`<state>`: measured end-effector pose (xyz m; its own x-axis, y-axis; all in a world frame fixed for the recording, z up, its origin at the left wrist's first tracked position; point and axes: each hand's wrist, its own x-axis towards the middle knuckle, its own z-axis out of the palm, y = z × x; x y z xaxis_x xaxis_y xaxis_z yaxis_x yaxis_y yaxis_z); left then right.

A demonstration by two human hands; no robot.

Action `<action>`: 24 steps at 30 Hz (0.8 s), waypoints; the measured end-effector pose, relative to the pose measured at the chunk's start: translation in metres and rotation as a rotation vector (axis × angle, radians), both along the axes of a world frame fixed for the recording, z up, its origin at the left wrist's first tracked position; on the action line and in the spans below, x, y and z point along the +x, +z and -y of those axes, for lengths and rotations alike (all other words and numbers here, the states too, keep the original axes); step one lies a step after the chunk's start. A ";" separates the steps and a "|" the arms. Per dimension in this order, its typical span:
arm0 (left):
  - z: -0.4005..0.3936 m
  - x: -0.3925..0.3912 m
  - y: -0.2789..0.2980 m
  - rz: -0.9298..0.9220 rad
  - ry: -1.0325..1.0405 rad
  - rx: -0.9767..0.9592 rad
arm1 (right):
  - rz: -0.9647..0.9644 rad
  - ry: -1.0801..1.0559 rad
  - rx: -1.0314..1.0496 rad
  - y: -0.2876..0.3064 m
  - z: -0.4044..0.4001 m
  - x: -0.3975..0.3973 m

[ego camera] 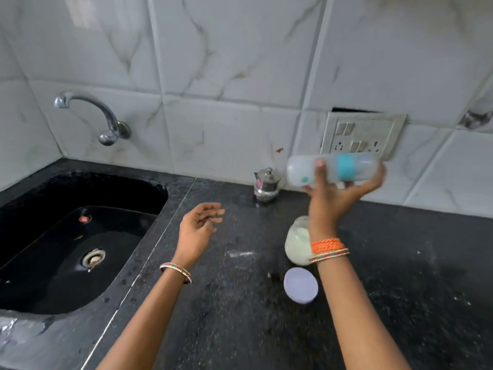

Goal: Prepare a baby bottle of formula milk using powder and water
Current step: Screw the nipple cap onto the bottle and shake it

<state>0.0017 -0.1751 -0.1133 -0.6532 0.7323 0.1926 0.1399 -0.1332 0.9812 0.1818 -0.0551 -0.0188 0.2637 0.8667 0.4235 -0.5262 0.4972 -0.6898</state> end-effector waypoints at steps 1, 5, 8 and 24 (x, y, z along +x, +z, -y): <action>-0.005 0.000 0.005 0.008 -0.008 0.006 | -0.075 -0.007 0.027 0.014 -0.004 0.002; -0.020 0.014 0.024 -0.006 -0.087 0.001 | 0.362 0.260 0.059 0.011 0.000 -0.003; -0.025 0.016 0.034 -0.021 -0.112 -0.009 | 0.114 0.182 0.005 0.021 -0.006 -0.003; -0.054 0.038 0.053 0.641 -0.587 0.078 | 0.584 0.579 0.006 -0.006 -0.027 -0.006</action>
